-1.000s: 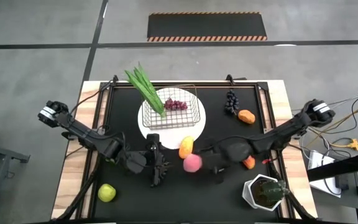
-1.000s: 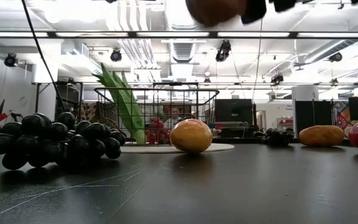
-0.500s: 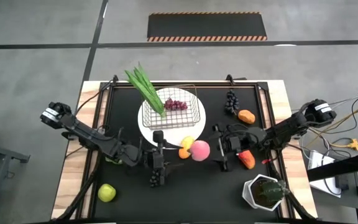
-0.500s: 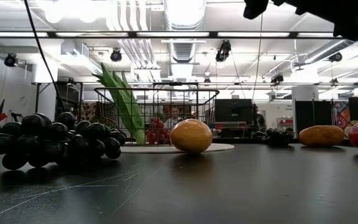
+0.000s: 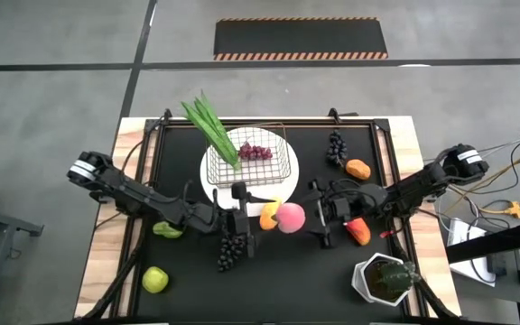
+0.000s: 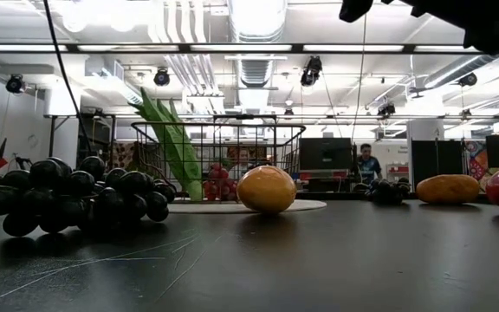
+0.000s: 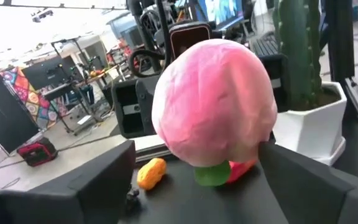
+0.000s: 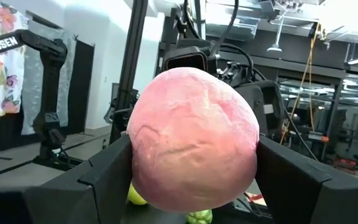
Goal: Build produce basket
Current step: Put the pink peach into the gold wire basket
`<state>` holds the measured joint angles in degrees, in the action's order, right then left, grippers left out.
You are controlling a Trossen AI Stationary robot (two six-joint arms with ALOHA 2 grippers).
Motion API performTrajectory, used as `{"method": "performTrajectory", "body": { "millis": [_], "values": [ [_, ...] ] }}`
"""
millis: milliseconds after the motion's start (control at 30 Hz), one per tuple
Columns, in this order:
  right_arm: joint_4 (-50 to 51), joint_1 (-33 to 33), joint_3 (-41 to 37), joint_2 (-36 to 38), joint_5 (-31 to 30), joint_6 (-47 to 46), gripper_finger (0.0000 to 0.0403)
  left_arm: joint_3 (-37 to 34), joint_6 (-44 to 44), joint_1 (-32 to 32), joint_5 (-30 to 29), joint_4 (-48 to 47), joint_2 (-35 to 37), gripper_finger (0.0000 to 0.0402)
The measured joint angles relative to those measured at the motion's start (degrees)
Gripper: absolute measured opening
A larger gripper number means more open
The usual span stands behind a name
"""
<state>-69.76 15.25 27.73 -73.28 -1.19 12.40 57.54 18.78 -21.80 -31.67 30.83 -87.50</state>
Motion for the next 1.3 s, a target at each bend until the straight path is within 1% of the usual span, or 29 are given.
{"method": "performTrajectory", "body": {
  "millis": [100,167,200,267,533,633,767,900,1000,1067,1133,1200,1267,1300],
  "values": [
    [-0.5,-0.1,0.0,0.0,0.4,-0.9,0.0276,0.0,1.1,0.5,2.0,3.3,-1.6,0.0352],
    [-1.2,-0.5,0.0,0.0,-1.2,-1.8,0.0276,0.0,1.1,0.9,2.3,5.3,-3.0,0.0357],
    [-1.1,-0.5,-0.1,0.0,-2.3,-2.2,0.0276,0.0,1.1,1.2,1.7,5.8,-3.6,0.0358],
    [-1.5,-0.4,-0.1,0.0,-4.7,-2.4,0.0276,0.0,1.5,1.5,2.5,7.0,-4.0,0.0358],
    [-1.6,-0.4,0.0,0.0,-6.3,-2.2,0.0276,0.0,1.3,2.4,2.8,8.9,-4.0,0.0356],
    [-1.5,-0.4,0.0,0.0,-6.6,-1.5,0.0276,0.0,1.1,2.9,2.8,9.2,-4.1,0.0335],
    [-1.1,-0.5,0.0,0.0,-6.6,-1.0,0.0281,0.0,1.0,3.1,2.8,9.2,-4.1,0.0288],
    [-1.0,-0.9,0.0,0.1,-6.6,-3.1,0.0313,0.0,-0.5,3.1,2.6,9.2,-4.1,0.0246],
    [1.3,-1.0,0.0,1.0,-7.2,-3.6,0.034,0.0,-0.5,3.1,1.3,9.0,-4.1,0.0237],
    [4.3,-1.0,0.0,2.2,-9.3,-3.6,0.0355,0.0,-0.6,3.0,-1.0,8.6,-3.9,0.0236],
    [9.0,-1.1,-0.1,4.3,-12.3,-3.6,0.0363,0.0,-1.9,2.9,-4.2,6.0,-2.9,0.0235],
    [14.5,-1.1,0.1,7.8,-16.1,-3.8,0.0365,0.4,-4.5,2.9,-7.7,0.6,-1.3,0.0234],
    [21.6,-1.1,0.8,11.8,-20.4,-3.8,0.0366,1.7,-8.4,3.4,-10.4,-9.0,1.0,0.0233],
    [25.9,-1.0,1.2,13.9,-22.3,-3.8,0.0366,2.9,-11.1,4.2,-10.5,-15.4,2.2,0.0233]
  ]
}}
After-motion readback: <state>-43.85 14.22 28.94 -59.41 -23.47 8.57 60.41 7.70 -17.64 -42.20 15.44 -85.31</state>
